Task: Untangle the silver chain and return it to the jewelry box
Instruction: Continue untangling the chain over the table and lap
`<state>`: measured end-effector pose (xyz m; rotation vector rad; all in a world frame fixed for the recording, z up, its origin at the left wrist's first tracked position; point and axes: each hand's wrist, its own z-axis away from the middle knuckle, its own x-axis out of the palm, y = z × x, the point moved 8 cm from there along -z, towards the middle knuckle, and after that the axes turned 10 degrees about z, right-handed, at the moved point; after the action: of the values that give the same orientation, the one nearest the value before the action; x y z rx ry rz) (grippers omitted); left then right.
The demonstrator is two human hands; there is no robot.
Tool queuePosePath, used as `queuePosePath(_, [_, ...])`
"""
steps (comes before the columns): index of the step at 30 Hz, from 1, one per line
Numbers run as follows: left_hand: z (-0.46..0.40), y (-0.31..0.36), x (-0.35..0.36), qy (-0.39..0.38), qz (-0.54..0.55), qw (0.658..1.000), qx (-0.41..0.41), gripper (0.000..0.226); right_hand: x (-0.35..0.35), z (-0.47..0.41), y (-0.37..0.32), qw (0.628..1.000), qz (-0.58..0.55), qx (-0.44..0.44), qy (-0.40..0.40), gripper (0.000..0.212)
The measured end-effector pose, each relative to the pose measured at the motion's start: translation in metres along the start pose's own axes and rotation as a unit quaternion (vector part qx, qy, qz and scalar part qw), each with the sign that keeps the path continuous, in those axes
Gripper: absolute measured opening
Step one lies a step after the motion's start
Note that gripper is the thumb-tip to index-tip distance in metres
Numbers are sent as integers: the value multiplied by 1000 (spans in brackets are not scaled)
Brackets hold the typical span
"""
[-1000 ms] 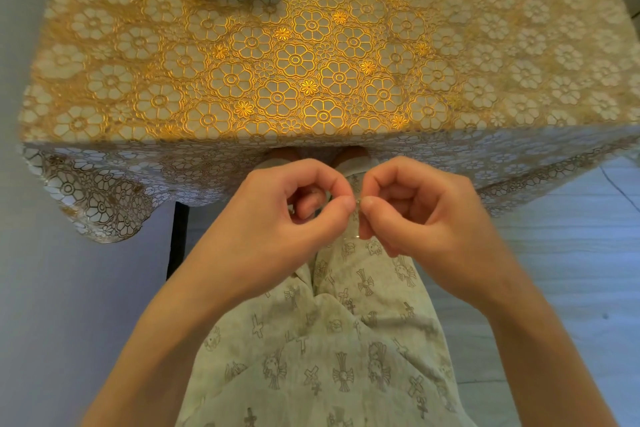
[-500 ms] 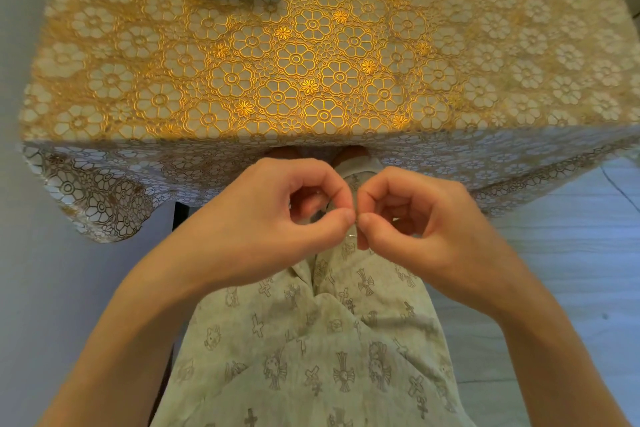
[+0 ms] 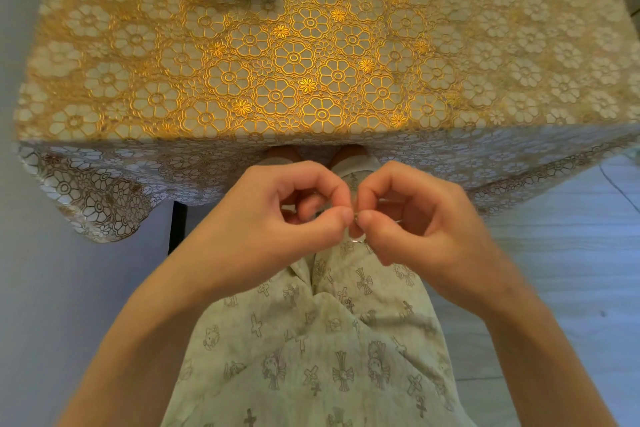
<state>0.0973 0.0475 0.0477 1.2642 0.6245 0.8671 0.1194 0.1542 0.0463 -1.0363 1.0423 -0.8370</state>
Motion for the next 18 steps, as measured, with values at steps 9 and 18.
queuePosePath(9, [2,-1,0,15,50,999,16,14,3,0,2,998,-58,17,-9,14])
queuePosePath(18, [4,-3,0,11,61,998,16,12,0,2,1,995,-98,32,1,8])
